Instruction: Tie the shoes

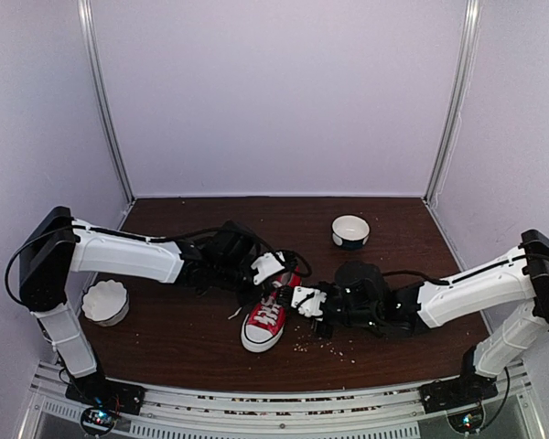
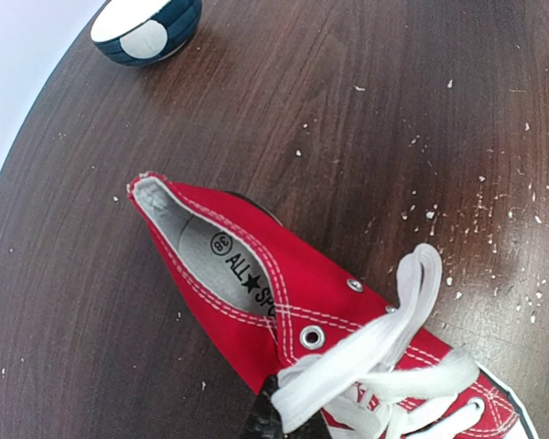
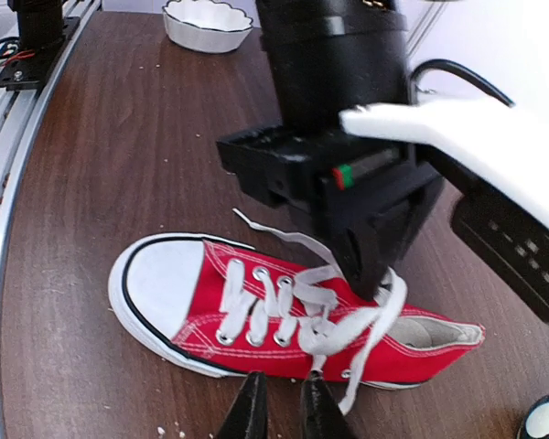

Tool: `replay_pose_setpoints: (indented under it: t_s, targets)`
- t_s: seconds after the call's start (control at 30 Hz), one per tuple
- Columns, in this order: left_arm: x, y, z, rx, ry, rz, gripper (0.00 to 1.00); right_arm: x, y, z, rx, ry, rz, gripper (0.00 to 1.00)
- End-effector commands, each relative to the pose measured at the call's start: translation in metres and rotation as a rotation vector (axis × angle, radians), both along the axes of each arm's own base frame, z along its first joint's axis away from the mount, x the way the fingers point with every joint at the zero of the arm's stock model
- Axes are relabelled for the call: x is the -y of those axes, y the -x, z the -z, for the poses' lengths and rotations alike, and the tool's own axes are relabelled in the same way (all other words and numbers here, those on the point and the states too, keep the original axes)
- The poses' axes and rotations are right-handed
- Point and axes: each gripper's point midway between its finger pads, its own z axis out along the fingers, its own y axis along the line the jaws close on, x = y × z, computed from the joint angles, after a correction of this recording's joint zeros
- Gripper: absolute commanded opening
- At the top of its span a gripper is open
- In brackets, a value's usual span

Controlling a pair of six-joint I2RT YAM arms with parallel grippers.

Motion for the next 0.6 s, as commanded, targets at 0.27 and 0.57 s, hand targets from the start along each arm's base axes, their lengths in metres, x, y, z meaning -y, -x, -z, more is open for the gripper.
replay_pose_setpoints:
  t_s: [0.27, 0.57]
  targets:
    - [0.004, -0.005, -0.016, 0.001, 0.061, -0.009, 0.00, 0.036, -0.033, 0.004, -0.500, -0.418, 0.303, 0.42]
    - [-0.001, -0.002, -0.022, 0.016, 0.078, -0.008, 0.00, 0.023, -0.067, 0.019, -0.661, -0.490, 0.367, 0.46]
